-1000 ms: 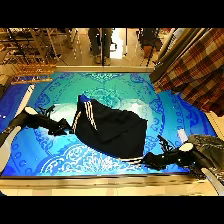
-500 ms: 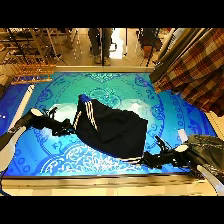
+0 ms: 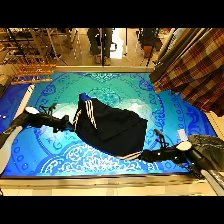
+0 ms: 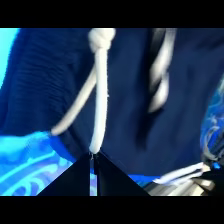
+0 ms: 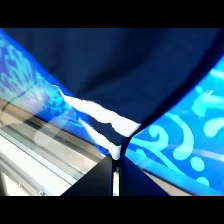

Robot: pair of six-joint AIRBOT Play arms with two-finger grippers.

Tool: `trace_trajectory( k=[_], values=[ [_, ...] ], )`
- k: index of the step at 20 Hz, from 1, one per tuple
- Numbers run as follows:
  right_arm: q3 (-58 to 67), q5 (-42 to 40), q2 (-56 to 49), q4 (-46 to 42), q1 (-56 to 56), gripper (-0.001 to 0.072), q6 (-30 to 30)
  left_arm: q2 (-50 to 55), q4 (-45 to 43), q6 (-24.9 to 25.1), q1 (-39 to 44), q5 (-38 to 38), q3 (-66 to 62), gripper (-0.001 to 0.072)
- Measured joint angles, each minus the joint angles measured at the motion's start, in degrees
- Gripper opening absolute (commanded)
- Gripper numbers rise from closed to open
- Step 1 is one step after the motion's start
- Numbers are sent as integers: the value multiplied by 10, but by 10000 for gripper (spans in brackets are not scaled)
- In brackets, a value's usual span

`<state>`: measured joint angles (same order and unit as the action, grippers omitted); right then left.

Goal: Fold the clothes and pants, and hang the long-sleeved shirts on hangers.

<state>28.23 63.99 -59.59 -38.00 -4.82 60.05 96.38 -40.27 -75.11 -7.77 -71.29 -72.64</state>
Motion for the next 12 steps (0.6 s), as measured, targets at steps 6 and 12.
trace_trajectory(
  k=[6, 12],
  values=[
    [51, 43, 121, -12, 2, 10, 31, -72, -19, 11, -18, -31, 1, 490],
    [61, 53, 145, -26, 2, 11, 46, -51, -73, -64, -4, -25, 39, 489]
  ],
)
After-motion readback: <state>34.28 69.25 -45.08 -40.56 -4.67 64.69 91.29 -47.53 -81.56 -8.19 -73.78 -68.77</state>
